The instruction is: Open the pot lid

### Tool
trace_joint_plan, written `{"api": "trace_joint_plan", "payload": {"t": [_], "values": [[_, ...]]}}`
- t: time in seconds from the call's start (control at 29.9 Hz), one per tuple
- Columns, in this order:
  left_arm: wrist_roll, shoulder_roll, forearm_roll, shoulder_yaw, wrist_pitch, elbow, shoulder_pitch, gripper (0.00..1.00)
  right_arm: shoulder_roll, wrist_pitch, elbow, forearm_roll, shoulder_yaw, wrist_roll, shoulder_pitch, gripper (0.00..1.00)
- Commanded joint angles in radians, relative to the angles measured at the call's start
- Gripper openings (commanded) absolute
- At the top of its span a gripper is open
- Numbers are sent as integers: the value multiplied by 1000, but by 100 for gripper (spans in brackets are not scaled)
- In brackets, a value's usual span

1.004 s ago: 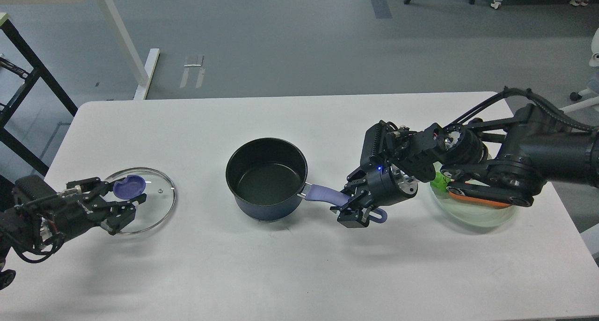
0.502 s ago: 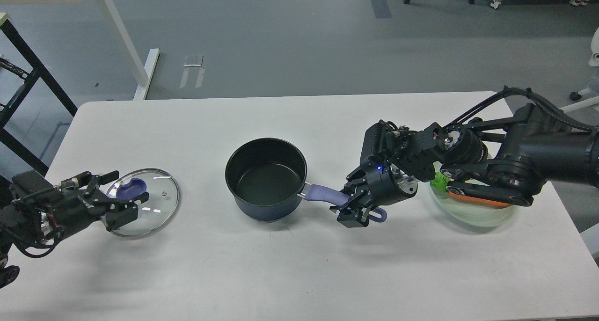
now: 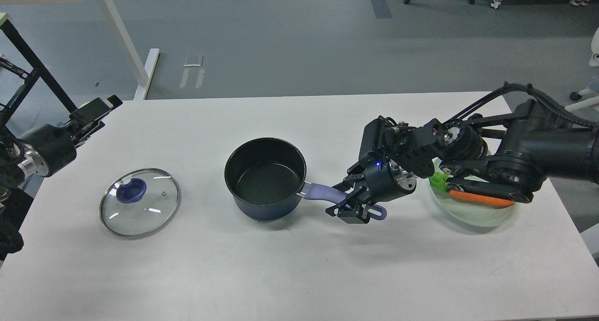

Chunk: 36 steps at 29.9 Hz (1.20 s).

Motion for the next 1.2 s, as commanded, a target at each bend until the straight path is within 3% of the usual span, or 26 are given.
{"api": "trace_joint_plan", "payload": {"t": [0.0, 0.17, 0.33, 0.6, 0.8, 0.97, 1.17], "values": [[0, 2, -11, -18, -53, 0, -2, 99, -14, 3, 21, 53, -1, 0, 18, 96], [0, 3, -105, -74, -159, 1, 0, 99, -97, 43, 77, 230, 13, 0, 78, 97], [0, -1, -277, -77, -184, 4, 0, 99, -238, 37, 105, 455, 92, 0, 80, 97], [0, -33, -504, -80, -184, 3, 8, 99, -420, -3, 94, 1076, 420, 0, -241, 97], [0, -70, -569, -103, -191, 1, 18, 99, -417, -64, 88, 1333, 674, 0, -538, 97], [0, -133, -641, -129, -247, 7, 84, 99, -353, -72, 42, 1448, 861, 0, -749, 98], [0, -230, -643, -346, -247, 20, 242, 99, -292, -52, 24, 1505, 1025, 0, -913, 99]]}}
